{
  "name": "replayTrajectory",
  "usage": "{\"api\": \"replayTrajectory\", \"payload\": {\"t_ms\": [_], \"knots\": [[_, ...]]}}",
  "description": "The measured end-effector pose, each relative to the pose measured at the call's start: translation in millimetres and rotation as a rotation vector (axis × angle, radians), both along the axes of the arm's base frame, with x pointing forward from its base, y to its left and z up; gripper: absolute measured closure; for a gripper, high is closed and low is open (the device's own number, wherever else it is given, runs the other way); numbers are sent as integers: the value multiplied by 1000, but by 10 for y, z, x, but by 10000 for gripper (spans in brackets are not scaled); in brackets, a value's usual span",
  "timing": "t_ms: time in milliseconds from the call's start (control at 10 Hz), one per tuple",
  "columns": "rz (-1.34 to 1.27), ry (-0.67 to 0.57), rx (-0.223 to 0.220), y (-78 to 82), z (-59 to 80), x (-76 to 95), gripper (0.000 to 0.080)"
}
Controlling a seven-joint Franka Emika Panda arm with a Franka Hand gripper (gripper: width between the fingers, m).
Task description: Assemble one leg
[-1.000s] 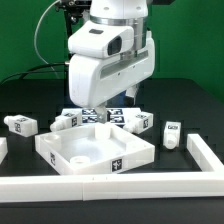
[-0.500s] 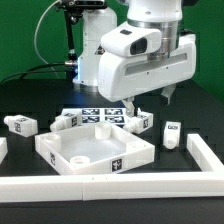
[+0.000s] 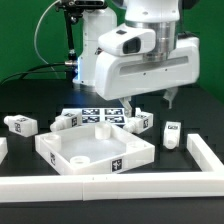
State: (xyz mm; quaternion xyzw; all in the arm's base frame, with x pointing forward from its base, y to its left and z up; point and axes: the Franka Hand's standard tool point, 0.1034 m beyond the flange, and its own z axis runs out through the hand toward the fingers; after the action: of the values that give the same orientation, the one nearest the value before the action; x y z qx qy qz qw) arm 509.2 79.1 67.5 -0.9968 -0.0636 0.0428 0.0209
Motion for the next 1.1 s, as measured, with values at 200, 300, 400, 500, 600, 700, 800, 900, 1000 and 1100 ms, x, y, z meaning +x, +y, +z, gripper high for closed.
{"api": "replayTrajectory", "payload": {"t_ms": [200,300,400,500,600,700,800,900,1000,1100], "knots": [[-277,-1,11,246,-123,-11,150],[-340,-18,15,265,-148,-6,150],[-355,-16,17,274,-146,-8,150],[-344,-15,17,277,-153,-17,150],[-369,-5,16,337,-223,-81,150],[-362,11,11,417,-354,-191,150],[-356,5,12,431,-476,-253,150],[-355,9,10,432,-531,-287,150],[-354,7,11,434,-522,-274,150],[-354,7,11,434,-525,-276,273]]}}
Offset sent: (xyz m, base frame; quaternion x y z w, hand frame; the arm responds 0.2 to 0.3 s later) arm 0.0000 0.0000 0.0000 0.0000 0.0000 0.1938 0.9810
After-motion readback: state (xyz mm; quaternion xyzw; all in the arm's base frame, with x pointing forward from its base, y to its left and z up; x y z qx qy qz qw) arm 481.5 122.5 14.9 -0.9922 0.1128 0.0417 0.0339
